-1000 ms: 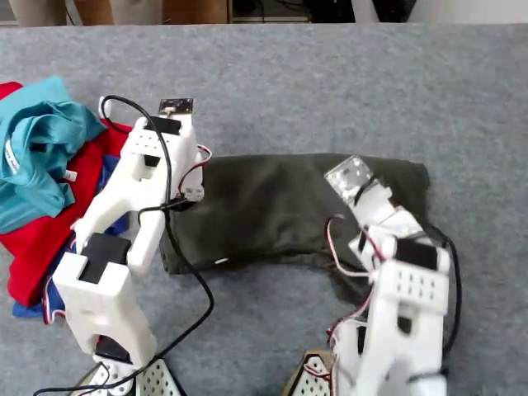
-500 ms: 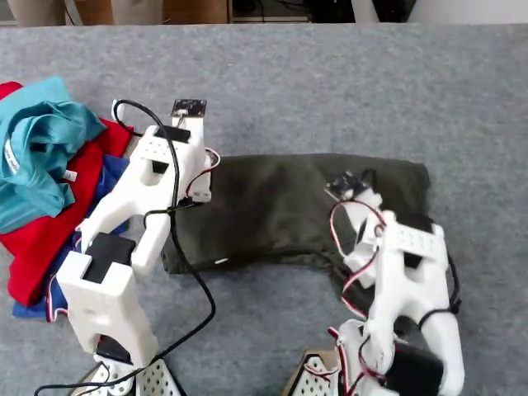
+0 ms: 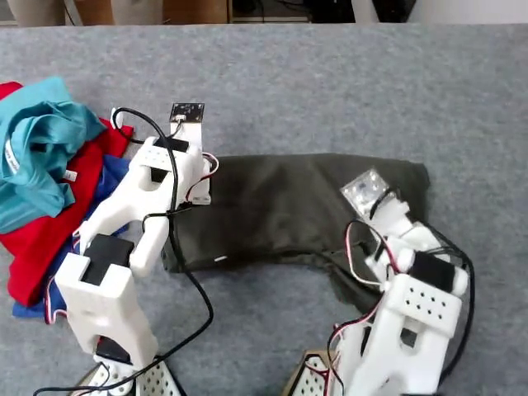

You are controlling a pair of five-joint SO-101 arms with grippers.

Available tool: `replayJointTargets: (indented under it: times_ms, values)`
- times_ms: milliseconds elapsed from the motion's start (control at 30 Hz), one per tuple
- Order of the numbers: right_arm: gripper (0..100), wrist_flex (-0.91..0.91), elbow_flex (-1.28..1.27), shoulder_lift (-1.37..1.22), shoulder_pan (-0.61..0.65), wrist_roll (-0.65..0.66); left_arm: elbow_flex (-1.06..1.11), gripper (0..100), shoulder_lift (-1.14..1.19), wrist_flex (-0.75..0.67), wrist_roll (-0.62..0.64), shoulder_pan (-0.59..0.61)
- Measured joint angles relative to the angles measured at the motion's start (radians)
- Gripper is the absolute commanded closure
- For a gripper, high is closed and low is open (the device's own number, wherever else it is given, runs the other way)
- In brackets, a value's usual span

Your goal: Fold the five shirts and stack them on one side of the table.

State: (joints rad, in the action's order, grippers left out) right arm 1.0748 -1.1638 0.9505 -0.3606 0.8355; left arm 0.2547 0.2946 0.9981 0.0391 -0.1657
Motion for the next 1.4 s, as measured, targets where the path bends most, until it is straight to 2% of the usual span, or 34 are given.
replayJointTargets:
  times_ms: [233, 400, 500, 600, 833, 933, 1067, 1400]
  values:
    - [99.6, -0.229, 0.0, -0.296, 0.011, -0.052, 0.008, 98, -0.002, -0.002, 0.0, 0.0]
    - [99.6, -0.253, 0.0, -0.433, 0.011, -0.052, 0.008, 98, -0.002, -0.006, 0.0, 0.0]
    - [99.7, -0.173, 0.0, -0.43, 0.009, -0.044, 0.011, 98, -0.002, -0.008, 0.0, 0.0]
    - [99.7, -0.043, 0.0, -0.371, 0.009, 0.025, 0.011, 98, -0.002, -0.008, 0.0, 0.0]
    - [99.7, 0.17, -0.015, -0.063, 0.009, 0.123, 0.011, 98, -0.002, -0.008, 0.0, 0.0]
    - [99.7, 0.178, 0.015, 0.072, 0.011, 0.114, 0.011, 98, -0.002, -0.008, 0.0, 0.0]
    - [99.6, 0.143, 0.06, 0.098, 0.018, 0.061, 0.011, 98, -0.002, -0.008, 0.0, 0.0]
    - [99.7, -0.015, -0.008, -0.236, 0.017, 0.043, 0.011, 98, -0.002, -0.008, 0.0, 0.0]
